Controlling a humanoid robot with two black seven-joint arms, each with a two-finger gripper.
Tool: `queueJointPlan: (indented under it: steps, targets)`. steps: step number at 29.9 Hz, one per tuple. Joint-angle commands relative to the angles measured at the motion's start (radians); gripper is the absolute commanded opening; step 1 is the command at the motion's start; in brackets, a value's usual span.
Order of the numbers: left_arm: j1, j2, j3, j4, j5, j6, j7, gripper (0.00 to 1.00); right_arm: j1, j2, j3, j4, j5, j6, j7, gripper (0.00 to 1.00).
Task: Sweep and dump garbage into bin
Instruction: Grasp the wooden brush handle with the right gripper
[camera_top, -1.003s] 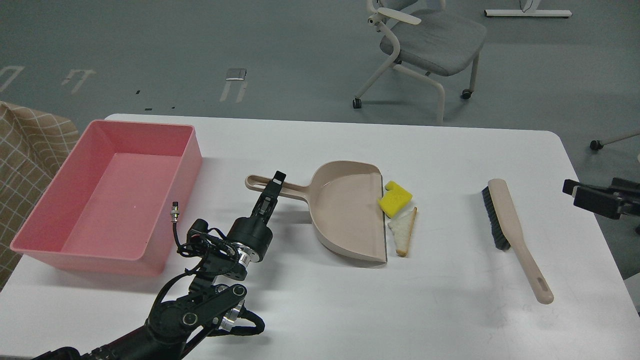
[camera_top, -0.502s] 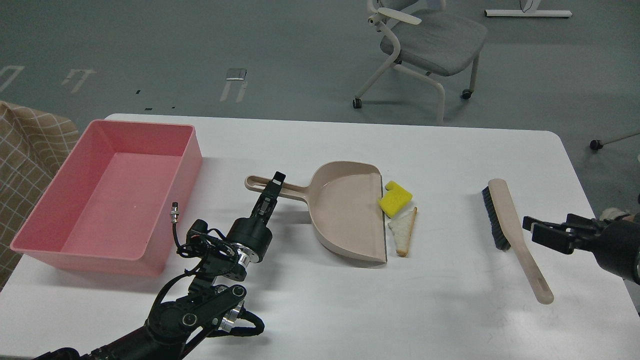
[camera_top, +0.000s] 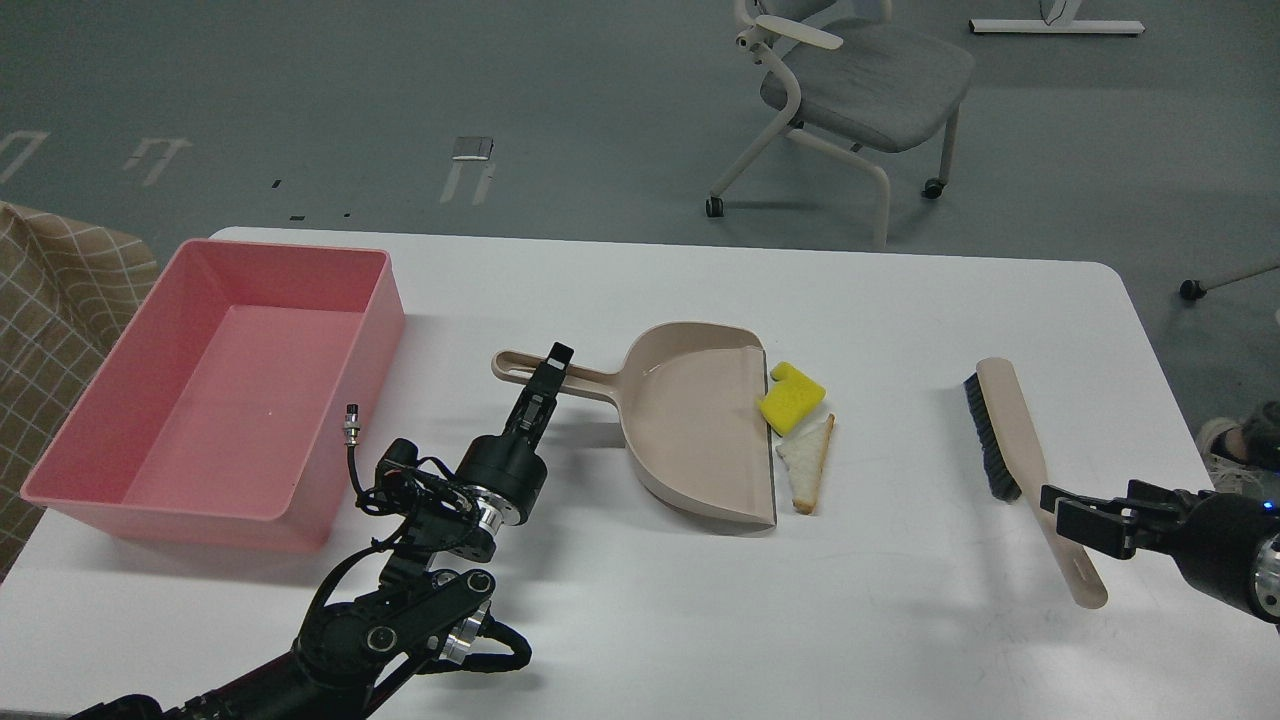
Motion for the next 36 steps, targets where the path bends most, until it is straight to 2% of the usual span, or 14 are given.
queueJointPlan:
  steps: [1,14,25,36]
  targets:
    - [0.003,0.003,0.0,0.0,0.0,0.0,0.0,0.19,-0.001,0.027,-0.001,-0.001,-0.036,0.0,-0.005,0.97]
    - [0.0,0.003,0.0,0.0,0.0,0.0,0.0,0.19,-0.009,0.052,-0.007,0.0,-0.059,0.0,-0.005,0.96]
    - [0.0,0.004,0.0,0.0,0.0,0.0,0.0,0.19,-0.028,0.07,-0.006,-0.037,-0.07,0.0,-0.005,0.89]
    - [0.001,0.004,0.0,-0.002,0.0,0.0,0.0,0.2,-0.015,0.084,-0.004,-0.037,-0.079,0.0,-0.009,0.88]
